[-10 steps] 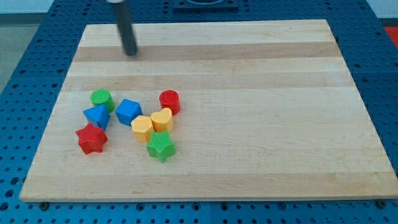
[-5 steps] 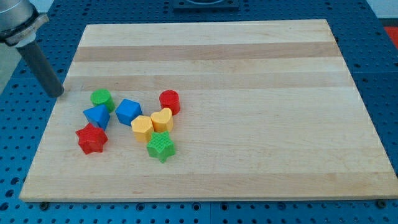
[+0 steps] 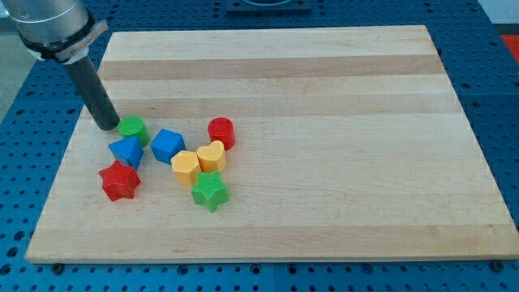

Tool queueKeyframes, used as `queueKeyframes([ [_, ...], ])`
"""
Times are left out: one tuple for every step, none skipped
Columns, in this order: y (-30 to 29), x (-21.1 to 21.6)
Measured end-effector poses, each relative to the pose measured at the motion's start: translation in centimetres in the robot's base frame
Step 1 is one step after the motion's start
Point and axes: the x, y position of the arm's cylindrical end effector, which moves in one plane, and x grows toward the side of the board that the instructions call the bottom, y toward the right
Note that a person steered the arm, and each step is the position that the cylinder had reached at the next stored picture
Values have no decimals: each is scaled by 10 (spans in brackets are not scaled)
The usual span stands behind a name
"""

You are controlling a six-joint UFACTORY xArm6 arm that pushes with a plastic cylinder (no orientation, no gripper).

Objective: Push the green circle above the red circle

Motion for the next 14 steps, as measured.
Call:
queueKeyframes([
  [0,28],
  [10,35],
  [49,30],
  [85,12],
  [120,-10],
  [137,-31],
  [122,-31],
  [88,-31],
  [63,-58],
  [62,-92],
  [105,-95],
  [157,-77],
  [203,-53],
  [211,-53],
])
